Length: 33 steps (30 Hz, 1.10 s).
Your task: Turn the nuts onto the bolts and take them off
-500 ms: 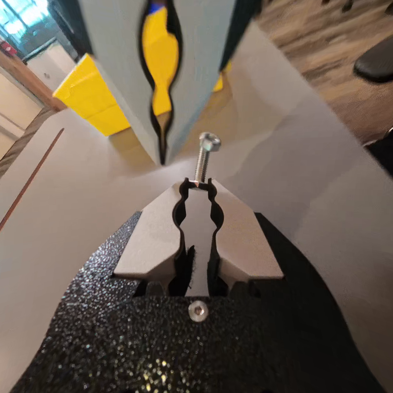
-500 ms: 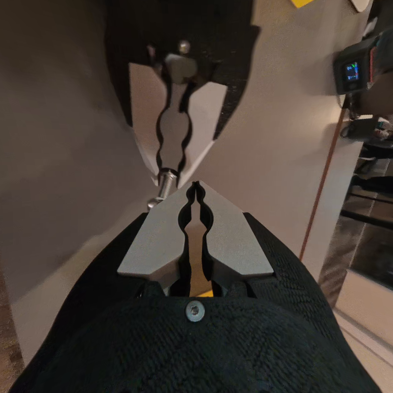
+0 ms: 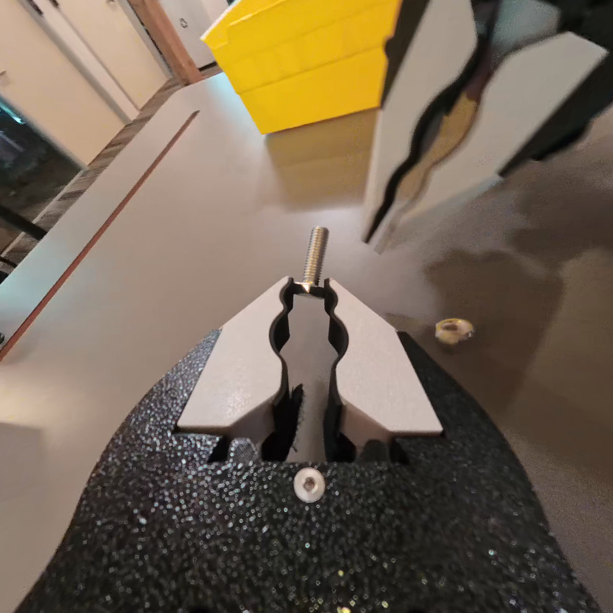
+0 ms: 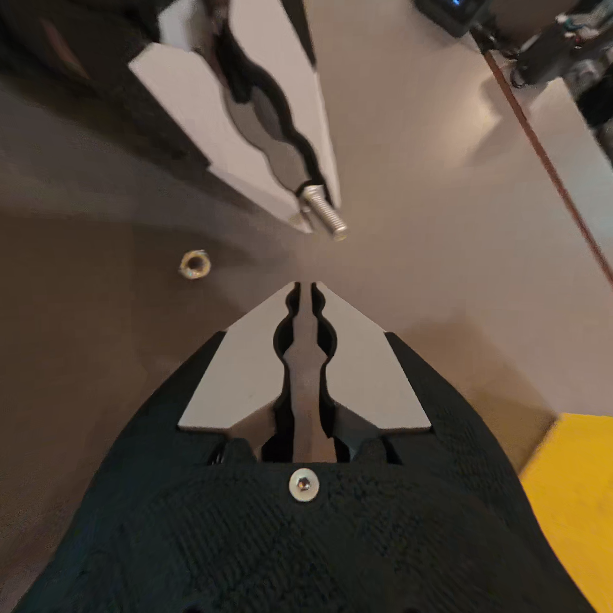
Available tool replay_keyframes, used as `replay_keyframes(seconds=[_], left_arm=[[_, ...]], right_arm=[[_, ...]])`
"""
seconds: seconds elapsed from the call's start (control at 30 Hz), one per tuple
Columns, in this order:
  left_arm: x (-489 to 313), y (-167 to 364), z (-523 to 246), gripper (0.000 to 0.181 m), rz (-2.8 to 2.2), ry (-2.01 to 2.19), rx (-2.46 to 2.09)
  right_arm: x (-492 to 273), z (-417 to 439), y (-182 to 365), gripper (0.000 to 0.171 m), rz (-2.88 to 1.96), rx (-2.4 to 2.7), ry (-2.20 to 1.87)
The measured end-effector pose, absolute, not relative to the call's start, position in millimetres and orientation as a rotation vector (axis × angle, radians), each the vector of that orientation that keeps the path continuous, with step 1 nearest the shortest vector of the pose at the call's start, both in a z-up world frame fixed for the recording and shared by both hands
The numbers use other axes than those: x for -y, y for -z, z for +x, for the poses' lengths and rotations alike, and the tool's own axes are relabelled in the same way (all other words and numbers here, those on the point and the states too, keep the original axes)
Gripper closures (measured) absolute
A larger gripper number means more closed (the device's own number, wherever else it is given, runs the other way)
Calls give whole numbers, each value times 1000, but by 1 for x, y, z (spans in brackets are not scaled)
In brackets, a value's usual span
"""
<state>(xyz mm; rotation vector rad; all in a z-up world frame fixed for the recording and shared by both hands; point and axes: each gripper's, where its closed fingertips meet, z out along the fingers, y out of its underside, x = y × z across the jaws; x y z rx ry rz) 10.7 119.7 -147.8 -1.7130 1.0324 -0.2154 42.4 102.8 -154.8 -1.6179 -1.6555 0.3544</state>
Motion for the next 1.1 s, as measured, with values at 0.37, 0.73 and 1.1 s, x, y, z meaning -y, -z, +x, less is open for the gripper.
replay_keyframes(seconds=[0.37, 0.73, 1.1], left_arm=[[-125, 89, -14, 165, -1504, 520, -664], [-127, 82, -21, 166, -1493, 636, -582], [-104, 48, -20, 166, -1252, 1030, -535]], right_arm=[[-40, 15, 170, 130, -1785, 1546, -911], [-37, 3, 179, 150, -1740, 1636, -776], [-84, -5, 41, 155, -1367, 1266, -1141]])
